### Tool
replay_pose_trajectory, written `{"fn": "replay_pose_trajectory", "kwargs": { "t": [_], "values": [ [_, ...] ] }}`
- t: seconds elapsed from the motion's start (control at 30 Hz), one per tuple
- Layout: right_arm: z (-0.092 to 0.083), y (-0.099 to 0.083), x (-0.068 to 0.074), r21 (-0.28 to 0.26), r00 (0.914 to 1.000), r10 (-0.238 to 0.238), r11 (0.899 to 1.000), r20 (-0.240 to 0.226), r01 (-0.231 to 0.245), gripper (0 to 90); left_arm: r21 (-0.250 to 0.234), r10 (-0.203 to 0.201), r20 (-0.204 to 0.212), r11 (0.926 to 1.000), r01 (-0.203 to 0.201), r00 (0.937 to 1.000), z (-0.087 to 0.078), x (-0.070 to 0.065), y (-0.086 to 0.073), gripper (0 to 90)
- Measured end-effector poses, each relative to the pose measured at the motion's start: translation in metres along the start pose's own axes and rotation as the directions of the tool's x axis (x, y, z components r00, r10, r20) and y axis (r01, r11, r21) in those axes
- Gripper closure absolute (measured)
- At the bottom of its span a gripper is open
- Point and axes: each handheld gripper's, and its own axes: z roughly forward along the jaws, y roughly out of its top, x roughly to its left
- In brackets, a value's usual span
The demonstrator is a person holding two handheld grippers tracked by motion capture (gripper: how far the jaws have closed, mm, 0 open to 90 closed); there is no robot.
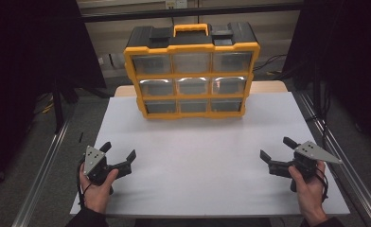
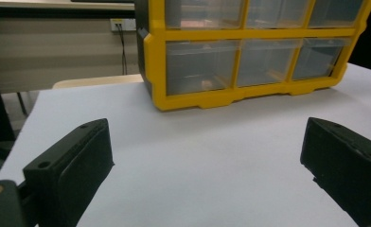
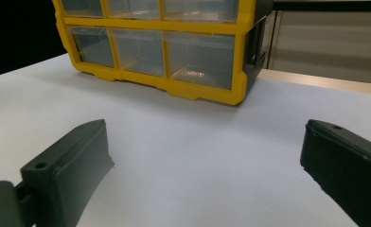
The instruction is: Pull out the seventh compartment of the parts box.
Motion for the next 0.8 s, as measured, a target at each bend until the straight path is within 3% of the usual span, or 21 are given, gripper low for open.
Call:
{"fn": "replay_pose_trajectory", "kwargs": {
  "t": [0.27,0.33,0.4,0.7,0.8],
  "values": [
    [0.0,0.0,0.0,0.014,0.9999,0.003,1.0,-0.015,-0.002,2.2,0.031,0.039,-0.007,0.9988,-0.038,0.9992,0.004,-0.004,0.0,3.0],
    [0.0,0.0,0.0,0.025,0.9996,0.003,1.0,-0.029,-0.002,2.3,0.067,0.109,-0.022,0.9919,-0.108,0.9937,0.004,-0.005,0.0,2.9],
    [0.0,0.0,0.0,0.029,0.9993,-0.001,1.0,-0.038,0.002,2.3,0.055,0.125,-0.004,0.9907,-0.125,0.9921,0.006,-0.006,0.001,2.9],
    [-0.001,-0.002,0.001,0.037,0.9991,-0.002,0.999,-0.042,0.003,2.2,0.072,0.138,0.031,0.9876,-0.139,0.99,0.014,-0.009,0.002,3.3],
    [-0.001,-0.002,0.004,0.036,0.9987,-0.009,0.999,-0.05,0.011,2.2,0.057,0.152,0.008,0.9867,-0.152,0.9883,0.017,-0.008,0.003,3.3]
  ]
}}
